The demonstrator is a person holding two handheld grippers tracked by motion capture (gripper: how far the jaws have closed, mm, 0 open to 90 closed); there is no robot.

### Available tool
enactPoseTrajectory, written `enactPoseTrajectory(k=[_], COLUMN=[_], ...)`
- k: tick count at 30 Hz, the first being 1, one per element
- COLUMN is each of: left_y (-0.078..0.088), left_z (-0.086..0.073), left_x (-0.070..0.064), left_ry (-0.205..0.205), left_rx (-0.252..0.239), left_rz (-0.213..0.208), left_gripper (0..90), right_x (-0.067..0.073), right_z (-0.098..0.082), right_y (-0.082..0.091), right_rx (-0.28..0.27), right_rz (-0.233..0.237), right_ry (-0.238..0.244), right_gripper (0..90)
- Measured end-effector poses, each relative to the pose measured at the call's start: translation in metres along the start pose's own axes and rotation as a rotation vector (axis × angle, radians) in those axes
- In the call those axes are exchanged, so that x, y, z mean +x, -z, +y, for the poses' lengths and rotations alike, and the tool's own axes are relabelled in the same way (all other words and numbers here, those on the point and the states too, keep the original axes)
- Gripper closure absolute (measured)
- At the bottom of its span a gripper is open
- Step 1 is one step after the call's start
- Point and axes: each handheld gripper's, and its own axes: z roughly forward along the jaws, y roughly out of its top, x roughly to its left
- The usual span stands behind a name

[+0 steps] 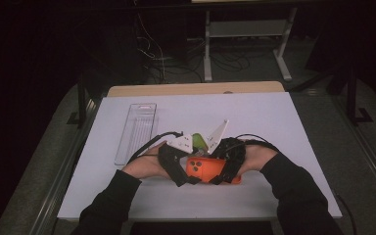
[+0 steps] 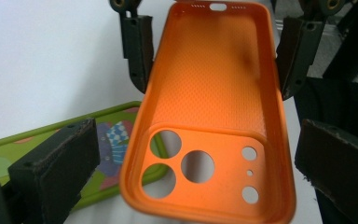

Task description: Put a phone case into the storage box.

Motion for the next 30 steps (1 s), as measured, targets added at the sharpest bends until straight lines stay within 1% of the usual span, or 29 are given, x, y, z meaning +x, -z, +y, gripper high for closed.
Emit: enactPoseTrajectory(k=[2, 9, 11, 12, 13, 16, 19, 20, 22, 25, 27, 30], left_y=[-0.002, -0.009, -0.011, -0.012, -0.011, -0.013, -0.014, -0.014, -0.014, -0.014, -0.013, -0.013], left_z=[0.0, -0.001, -0.002, -0.002, -0.001, -0.001, -0.002, -0.002, -0.002, -0.002, -0.002, -0.002], left_x=[-0.001, -0.004, -0.005, -0.005, -0.004, -0.004, -0.005, -0.005, -0.005, -0.005, -0.005, -0.004], left_ry=[-0.003, -0.005, 0.0, -0.009, -0.039, -0.037, -0.035, -0.029, -0.031, -0.034, -0.032, -0.046], left_rx=[0.005, 0.052, 0.048, 0.054, 0.076, 0.084, 0.09, 0.092, 0.09, 0.091, 0.094, 0.091], left_rz=[-0.004, -0.018, -0.024, -0.024, -0.019, -0.024, -0.023, -0.025, -0.027, -0.029, -0.038, -0.042], left_gripper=[0.0, 0.0, 0.0, 0.0, 0.0, 0.0, 0.0, 0.4, 4.7, 6.1, 8.9, 12.6], right_x=[0.001, 0.003, 0.003, 0.004, 0.004, 0.004, 0.004, 0.004, 0.004, 0.005, 0.005, 0.005], right_z=[0.001, 0.004, 0.005, 0.005, 0.005, 0.006, 0.006, 0.006, 0.007, 0.007, 0.007, 0.008], right_y=[0.0, 0.001, 0.002, 0.002, 0.002, 0.0, 0.0, 0.001, 0.0, 0.0, -0.001, 0.0], right_rx=[-0.001, -0.005, -0.005, -0.007, -0.011, -0.024, -0.025, -0.014, -0.016, -0.015, -0.023, -0.012], right_rz=[-0.002, 0.004, 0.008, 0.008, 0.006, 0.015, 0.012, 0.0, 0.005, 0.004, 0.019, 0.007], right_ry=[0.007, 0.017, 0.02, 0.025, 0.03, 0.031, 0.031, 0.034, 0.04, 0.044, 0.037, 0.039], right_gripper=[14.7, 14.7, 14.6, 14.7, 14.7, 14.7, 14.7, 14.7, 14.7, 14.7, 14.7, 14.7])
